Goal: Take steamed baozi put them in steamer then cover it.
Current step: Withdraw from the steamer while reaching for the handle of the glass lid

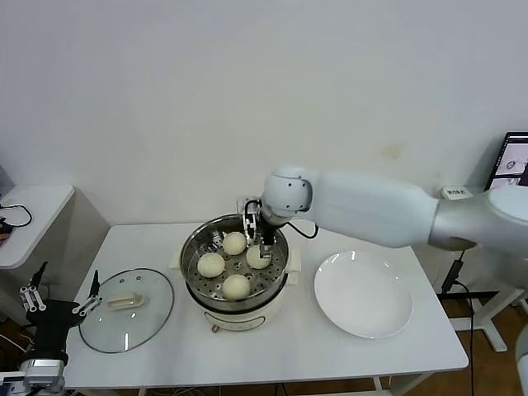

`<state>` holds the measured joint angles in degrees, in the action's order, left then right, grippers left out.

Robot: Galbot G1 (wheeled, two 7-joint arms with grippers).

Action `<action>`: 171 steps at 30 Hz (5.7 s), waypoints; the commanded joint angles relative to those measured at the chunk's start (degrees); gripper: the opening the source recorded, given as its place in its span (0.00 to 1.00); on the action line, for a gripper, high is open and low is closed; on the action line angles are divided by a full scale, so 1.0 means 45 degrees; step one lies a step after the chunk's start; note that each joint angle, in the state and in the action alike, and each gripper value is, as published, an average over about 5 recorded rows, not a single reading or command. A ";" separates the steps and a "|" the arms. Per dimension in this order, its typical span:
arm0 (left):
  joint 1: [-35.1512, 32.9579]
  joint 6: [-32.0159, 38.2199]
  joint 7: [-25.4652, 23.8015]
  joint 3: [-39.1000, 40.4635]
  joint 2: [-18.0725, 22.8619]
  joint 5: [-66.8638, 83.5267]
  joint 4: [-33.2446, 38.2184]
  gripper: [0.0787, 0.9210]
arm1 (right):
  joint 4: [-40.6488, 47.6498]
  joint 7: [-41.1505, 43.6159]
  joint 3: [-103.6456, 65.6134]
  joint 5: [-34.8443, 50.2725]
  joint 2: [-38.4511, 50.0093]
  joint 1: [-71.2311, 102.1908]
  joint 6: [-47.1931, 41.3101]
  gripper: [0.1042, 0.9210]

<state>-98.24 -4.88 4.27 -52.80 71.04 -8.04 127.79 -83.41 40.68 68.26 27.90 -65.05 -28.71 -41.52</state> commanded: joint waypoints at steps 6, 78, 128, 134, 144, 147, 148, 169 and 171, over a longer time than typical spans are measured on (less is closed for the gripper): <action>0.0041 0.0020 -0.0011 0.0107 0.0033 -0.0029 -0.0093 0.88 | -0.4512 -1.1419 -0.5587 0.2197 0.4908 0.6616 0.3961 0.88; 0.4996 0.3399 0.2059 0.2921 -0.2298 -1.5646 -1.0100 0.88 | -0.5803 -0.7347 -2.6094 -0.3631 -0.4300 2.7300 1.1278 0.88; 0.5247 0.3176 0.1644 0.3275 -0.2533 -1.5132 -1.0489 0.88 | -0.5406 -0.7182 -2.5681 -0.4311 -0.4825 2.7198 1.1214 0.88; 0.5410 0.3174 0.1621 0.3330 -0.2596 -1.5144 -1.0652 0.88 | -0.5346 -0.7179 -2.5631 -0.4343 -0.4854 2.7153 1.1212 0.88; 0.6179 0.3139 0.1493 0.3690 -0.2686 -1.5196 -1.1272 0.88 | -0.5352 -0.7165 -2.5625 -0.4425 -0.4880 2.7246 1.1247 0.88; 0.6384 0.3135 0.1450 0.3785 -0.2693 -1.5194 -1.1423 0.88 | -0.5345 -0.7162 -2.5619 -0.4444 -0.4893 2.7251 1.1255 0.88; 0.6441 0.3133 0.1434 0.3816 -0.2691 -1.5191 -1.1461 0.88 | -0.5339 -0.7161 -2.5612 -0.4453 -0.4901 2.7250 1.1259 0.88; 0.6663 0.3166 0.1249 0.3932 -0.2610 -1.4919 -1.2214 0.52 | -0.5346 -0.7160 -2.5523 -0.4565 -0.4913 2.7292 1.1306 0.88; 0.6657 0.3209 0.1356 0.3917 -0.2585 -1.4759 -1.2247 0.45 | -0.5346 -0.7159 -2.5504 -0.4586 -0.4915 2.7298 1.1324 0.88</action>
<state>-68.64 9.37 9.88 -35.18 59.39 -75.27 73.55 -107.38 8.49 -46.60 7.39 -87.14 94.11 9.33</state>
